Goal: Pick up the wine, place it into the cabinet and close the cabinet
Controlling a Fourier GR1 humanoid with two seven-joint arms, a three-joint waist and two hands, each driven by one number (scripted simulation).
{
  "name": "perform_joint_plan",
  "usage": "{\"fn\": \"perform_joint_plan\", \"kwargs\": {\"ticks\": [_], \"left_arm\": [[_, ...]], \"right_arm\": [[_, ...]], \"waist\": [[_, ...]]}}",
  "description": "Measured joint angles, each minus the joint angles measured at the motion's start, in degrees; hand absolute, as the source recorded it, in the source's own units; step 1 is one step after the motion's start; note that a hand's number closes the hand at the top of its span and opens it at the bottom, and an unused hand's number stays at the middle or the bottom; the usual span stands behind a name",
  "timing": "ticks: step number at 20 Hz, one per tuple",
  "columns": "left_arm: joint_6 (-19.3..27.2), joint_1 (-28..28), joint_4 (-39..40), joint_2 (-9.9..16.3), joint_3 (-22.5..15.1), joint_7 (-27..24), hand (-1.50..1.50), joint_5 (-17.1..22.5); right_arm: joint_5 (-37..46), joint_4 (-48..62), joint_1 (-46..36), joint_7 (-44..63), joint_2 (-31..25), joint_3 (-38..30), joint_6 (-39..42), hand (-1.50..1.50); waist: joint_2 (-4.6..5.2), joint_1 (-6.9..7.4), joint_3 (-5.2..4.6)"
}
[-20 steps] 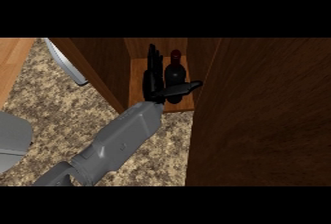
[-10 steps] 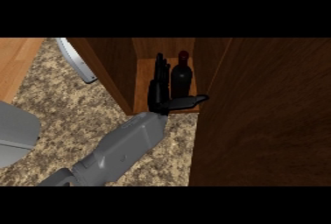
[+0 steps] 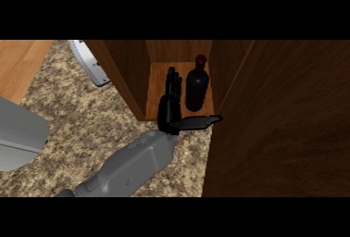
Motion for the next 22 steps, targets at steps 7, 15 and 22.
{"fn": "perform_joint_plan", "kwargs": {"ticks": [7, 15, 22], "left_arm": [[1.85, 6.24, -9.78, 2.94, 1.33, 1.40, -1.50, -7.78], [0.88, 13.75, -23.95, 9.71, 0.53, 5.52, -1.50, -15.58], [0.81, 21.95, -40.17, 19.42, -0.05, 9.46, -1.50, -20.74]], "right_arm": [[-1.43, 1.46, -0.26, -1.35, -0.75, -2.68, 0.57, -1.50], [-0.41, 1.18, -0.14, -1.32, -0.93, -2.78, 0.27, -1.50], [-2.06, 0.31, 4.10, -4.33, -2.05, -2.84, 3.54, 1.50]], "waist": [[-0.16, 0.83, 0.01], [-0.22, 1.07, 0.01], [-0.26, 1.19, 0.05]]}}
